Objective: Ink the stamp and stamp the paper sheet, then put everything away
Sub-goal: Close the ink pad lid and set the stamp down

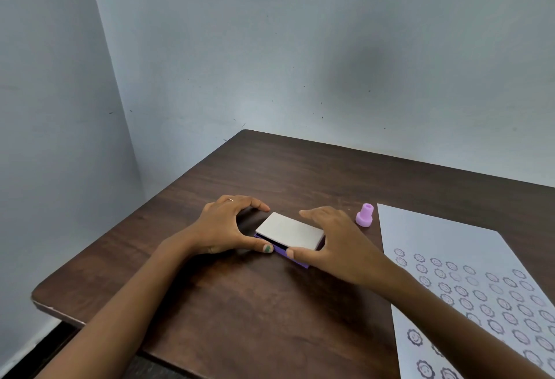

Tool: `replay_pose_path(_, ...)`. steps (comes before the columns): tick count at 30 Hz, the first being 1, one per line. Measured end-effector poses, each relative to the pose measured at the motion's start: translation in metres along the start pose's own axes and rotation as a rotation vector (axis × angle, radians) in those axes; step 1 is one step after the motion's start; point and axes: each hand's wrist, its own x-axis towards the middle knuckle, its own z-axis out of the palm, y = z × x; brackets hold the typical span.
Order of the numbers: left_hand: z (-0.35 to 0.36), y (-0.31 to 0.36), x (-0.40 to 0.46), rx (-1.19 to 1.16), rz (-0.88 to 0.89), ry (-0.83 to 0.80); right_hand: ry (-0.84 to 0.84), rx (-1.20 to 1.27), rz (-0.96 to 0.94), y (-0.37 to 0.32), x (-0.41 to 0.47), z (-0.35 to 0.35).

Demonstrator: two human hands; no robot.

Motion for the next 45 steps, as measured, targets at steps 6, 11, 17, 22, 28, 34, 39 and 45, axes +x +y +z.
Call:
replay_pose_path(6, 0.0, -0.001, -0.001, -0.004, -0.003, -0.004, 0.002, 0.05, 0.017, 0.004, -0.001, 0.003)
replay_pose_path(11, 0.0, -0.001, 0.001, 0.003, -0.009, -0.006, 0.0, 0.003, 0.033, 0.001, -0.005, 0.001)
replay_pose_path(17, -0.001, 0.0, 0.0, 0.002, -0.005, -0.013, -0.074, -0.024, 0.084, 0.0, -0.01, 0.0)
replay_pose_path(22, -0.002, 0.001, -0.001, 0.016, 0.002, -0.017, -0.039, -0.129, 0.027, -0.004, -0.018, 0.005)
replay_pose_path(28, 0.002, 0.006, -0.004, -0.033, 0.084, -0.012, -0.096, -0.219, -0.006, -0.009, -0.023, 0.007)
replay_pose_path(34, 0.013, 0.013, -0.003, -0.064, 0.186, 0.002, -0.165, -0.268, 0.003, -0.006, -0.02, 0.007)
replay_pose_path(39, 0.017, 0.015, -0.003, -0.063, 0.19, 0.01, -0.114, -0.239, -0.011, -0.001, -0.02, 0.011)
replay_pose_path(45, 0.021, 0.021, -0.003, 0.079, 0.205, -0.025, 0.028, -0.214, -0.057, 0.004, -0.024, 0.011)
